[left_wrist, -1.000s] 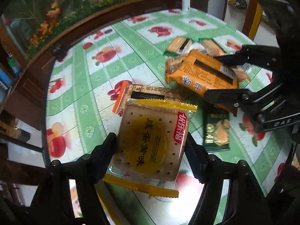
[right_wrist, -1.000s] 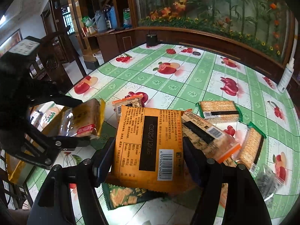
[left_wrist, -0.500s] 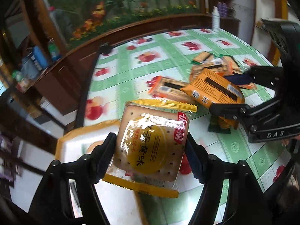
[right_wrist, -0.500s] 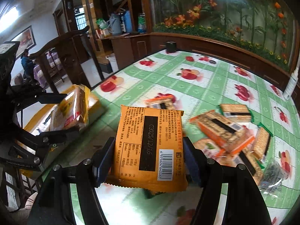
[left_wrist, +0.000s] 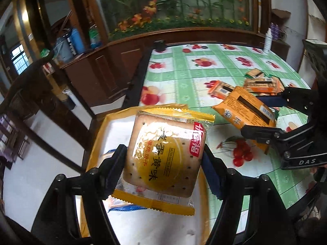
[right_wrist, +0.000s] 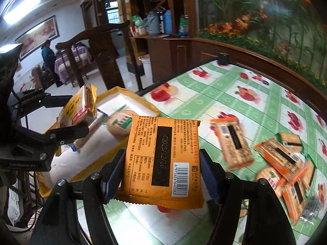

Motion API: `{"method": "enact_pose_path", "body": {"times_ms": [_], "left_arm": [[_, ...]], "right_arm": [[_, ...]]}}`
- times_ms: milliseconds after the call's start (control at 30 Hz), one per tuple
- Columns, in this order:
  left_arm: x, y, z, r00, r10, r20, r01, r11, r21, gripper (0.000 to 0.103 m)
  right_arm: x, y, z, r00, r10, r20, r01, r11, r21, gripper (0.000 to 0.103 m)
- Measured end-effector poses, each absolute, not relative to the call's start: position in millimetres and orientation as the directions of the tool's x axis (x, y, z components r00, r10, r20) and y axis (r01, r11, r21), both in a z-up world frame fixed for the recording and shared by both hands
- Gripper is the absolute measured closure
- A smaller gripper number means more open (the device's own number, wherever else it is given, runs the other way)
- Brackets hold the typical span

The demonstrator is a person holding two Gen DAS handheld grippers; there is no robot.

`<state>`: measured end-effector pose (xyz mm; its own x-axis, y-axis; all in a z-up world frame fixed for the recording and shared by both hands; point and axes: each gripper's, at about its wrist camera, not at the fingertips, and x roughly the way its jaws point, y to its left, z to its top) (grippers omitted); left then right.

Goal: Organize snacks
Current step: 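Carry both packs into the foam box and open both tools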

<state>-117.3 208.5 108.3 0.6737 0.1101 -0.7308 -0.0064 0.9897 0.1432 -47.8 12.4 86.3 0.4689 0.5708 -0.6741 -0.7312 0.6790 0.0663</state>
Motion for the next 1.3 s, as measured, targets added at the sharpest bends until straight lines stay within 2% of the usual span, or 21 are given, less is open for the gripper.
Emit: {"method": "enact_pose_path", "body": {"times_ms": [533,967,1300], "left_arm": [[-147,280,77,0.609,0.193,-0.769,-0.170,0.979,0.111,0.031],[-136,293,46,0.578,0.196,-0.792,-0.218,0.972,0.081,0.031],[-136,295,41,0.567,0.236,-0.789,-0.239,0.964,0.117,0.031]], "right_arm": [[-54,96,85,0.392,0.593,-0.703,-0.823,0.568,0.020,0.033],[-41,155,61,0.344,0.548,-0.762,-0.852,0.524,-0.007,0.033],[-41,174,41,0.316,0.515,-0.797,-0.861,0.509,-0.012,0.034]]}}
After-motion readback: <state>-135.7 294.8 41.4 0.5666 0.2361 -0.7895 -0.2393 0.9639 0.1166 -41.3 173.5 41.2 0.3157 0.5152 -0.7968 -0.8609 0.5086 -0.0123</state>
